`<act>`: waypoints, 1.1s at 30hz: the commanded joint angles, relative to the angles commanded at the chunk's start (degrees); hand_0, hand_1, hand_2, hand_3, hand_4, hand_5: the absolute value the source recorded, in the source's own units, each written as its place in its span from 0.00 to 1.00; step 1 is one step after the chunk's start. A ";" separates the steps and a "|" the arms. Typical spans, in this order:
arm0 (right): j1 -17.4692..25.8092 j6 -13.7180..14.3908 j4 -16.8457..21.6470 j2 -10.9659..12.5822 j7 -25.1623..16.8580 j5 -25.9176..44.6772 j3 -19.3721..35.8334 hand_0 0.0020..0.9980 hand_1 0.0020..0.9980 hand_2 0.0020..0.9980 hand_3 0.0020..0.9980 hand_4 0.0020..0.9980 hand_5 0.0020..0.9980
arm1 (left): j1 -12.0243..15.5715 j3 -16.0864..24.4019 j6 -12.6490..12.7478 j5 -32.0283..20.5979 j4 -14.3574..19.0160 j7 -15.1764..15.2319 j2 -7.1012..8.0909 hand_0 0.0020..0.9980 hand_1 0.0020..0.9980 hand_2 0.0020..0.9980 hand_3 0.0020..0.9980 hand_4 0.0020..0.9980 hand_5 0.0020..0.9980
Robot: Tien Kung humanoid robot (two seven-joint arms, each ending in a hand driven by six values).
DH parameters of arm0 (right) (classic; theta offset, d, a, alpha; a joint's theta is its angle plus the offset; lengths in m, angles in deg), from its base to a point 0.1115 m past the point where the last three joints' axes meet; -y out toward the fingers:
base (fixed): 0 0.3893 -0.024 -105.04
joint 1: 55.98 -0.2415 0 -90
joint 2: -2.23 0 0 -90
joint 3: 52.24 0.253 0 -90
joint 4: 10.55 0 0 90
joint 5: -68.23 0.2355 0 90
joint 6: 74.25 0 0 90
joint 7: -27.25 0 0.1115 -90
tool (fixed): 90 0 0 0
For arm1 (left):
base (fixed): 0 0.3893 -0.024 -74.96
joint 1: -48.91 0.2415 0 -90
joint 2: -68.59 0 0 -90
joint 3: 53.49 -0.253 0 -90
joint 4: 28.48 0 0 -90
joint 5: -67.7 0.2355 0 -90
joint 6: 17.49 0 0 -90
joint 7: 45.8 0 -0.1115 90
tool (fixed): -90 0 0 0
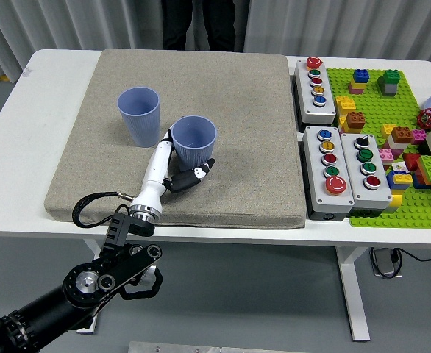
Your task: Pick cup pour cup place
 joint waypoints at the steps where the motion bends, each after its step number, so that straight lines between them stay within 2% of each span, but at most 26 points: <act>1: 0.00 -0.01 0.00 0.00 0.01 0.00 0.01 0.68 0.62 0.57 0.58 0.00 0.24 | -0.01 -0.03 0.09 -0.05 -0.01 -0.05 0.00 0.75 0.78 1.00 1.00 0.85 0.24; 4: 0.03 -0.05 0.00 -0.02 0.06 -0.13 0.06 0.68 0.62 0.57 0.58 0.00 0.24 | -0.04 -0.47 0.83 -0.97 0.05 0.22 0.00 0.75 0.78 1.00 1.00 0.85 0.24; 5: 0.02 -0.07 0.00 -0.02 0.07 -0.15 0.09 0.68 0.62 0.57 0.58 0.00 0.23 | -0.06 -0.49 0.83 -1.06 0.07 0.22 0.00 0.72 0.74 0.94 1.00 0.84 0.24; 22: -0.14 -0.12 0.02 -0.02 0.18 0.05 -0.02 0.67 0.62 0.57 0.58 0.00 0.24 | -0.89 -1.45 0.83 -0.74 -0.14 -0.89 0.00 0.70 0.70 0.89 0.97 0.84 0.27; 23: -0.11 -0.14 0.02 -0.02 0.21 -0.03 0.02 0.68 0.62 0.57 0.58 0.00 0.24 | -0.97 -1.69 0.83 -1.63 -0.30 -0.73 0.00 0.67 0.66 0.82 0.90 0.83 0.27; 28: -0.13 -0.18 0.04 -0.03 0.30 -0.17 0.08 0.68 0.62 0.57 0.58 0.00 0.24 | -1.10 -2.22 0.83 -3.29 -0.53 -0.18 0.00 0.67 0.66 0.82 0.90 0.83 0.27; 29: -0.13 -0.19 0.04 -0.03 0.31 -0.14 0.07 0.68 0.62 0.57 0.58 0.00 0.24 | -1.12 -2.34 0.83 -3.64 -0.54 0.02 0.00 0.62 0.60 0.72 0.80 0.82 0.28; 33: -0.11 -0.21 0.05 -0.03 0.32 -0.14 0.04 0.68 0.62 0.57 0.58 0.00 0.24 | -1.15 -2.63 0.83 -4.88 -0.53 0.77 0.00 0.62 0.60 0.72 0.80 0.82 0.28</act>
